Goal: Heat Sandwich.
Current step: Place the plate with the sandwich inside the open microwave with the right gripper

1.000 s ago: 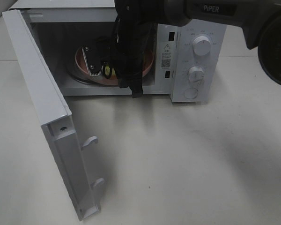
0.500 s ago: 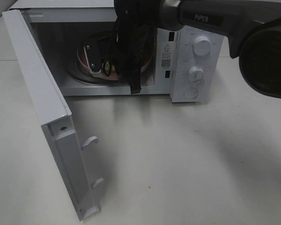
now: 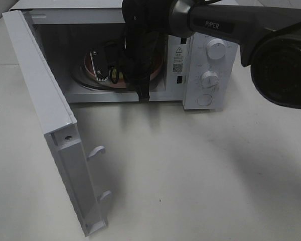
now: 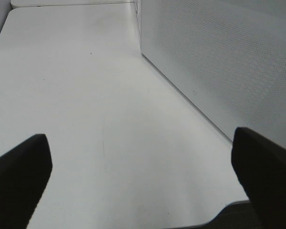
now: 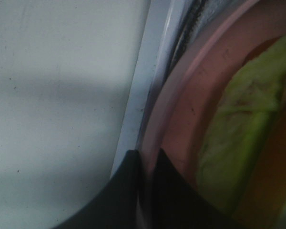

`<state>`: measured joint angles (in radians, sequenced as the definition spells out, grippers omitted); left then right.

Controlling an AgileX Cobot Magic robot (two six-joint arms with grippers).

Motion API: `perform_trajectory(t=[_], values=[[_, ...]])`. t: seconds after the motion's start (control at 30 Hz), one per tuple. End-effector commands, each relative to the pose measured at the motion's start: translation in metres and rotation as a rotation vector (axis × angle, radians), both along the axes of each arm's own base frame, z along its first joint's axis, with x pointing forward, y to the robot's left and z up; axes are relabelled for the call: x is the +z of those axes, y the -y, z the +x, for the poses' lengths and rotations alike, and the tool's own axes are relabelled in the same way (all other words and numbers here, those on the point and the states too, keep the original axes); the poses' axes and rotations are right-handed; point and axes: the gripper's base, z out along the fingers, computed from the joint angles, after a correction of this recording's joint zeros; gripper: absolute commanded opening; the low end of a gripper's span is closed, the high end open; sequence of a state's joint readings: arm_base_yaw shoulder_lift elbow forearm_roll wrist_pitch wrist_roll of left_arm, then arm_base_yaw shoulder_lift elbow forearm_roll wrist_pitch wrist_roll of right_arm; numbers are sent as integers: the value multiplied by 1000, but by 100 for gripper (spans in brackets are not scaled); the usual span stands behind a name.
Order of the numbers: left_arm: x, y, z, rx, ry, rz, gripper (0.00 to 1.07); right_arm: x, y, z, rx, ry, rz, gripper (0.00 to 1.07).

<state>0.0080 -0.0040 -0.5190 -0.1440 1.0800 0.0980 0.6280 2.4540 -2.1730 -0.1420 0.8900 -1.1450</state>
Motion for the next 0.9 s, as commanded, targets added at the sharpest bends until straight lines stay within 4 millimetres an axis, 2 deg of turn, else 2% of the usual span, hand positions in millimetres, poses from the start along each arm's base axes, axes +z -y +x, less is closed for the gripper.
perform_trajectory(t=[0.03,0.17,0.2,0.3,0.33,0.37,0.43,0.47,0.5,0.6,0.9], values=[[0,0,-2,2,22,-1,98,5,6,5,-30,14,5,9],[0,0,-2,2,22,-1,98,5,5,5,-42,20,16,22],[0,0,-2,2,22,-1,98,5,5,5,-42,20,16,22],[0,0,-2,2,22,-1,98,5,5,5,-44,19,18,40],[0,0,-2,2,22,-1,98,5,5,5,-44,19,18,40],[0,0,-2,2,22,-1,98,4,5,5,-53,17,22,49],[0,0,-2,2,22,-1,98,4,5,5,-64,15,27,56],[0,0,-2,2,22,-1,98,4,5,5,-64,15,27,56],[0,0,-2,2,22,-1,98,4,5,5,-68,15,29,62],[0,0,-2,2,22,-1,98,8,5,5,-70,21,35,66],[0,0,-2,2,22,-1,98,17,6,3,-103,48,76,66]])
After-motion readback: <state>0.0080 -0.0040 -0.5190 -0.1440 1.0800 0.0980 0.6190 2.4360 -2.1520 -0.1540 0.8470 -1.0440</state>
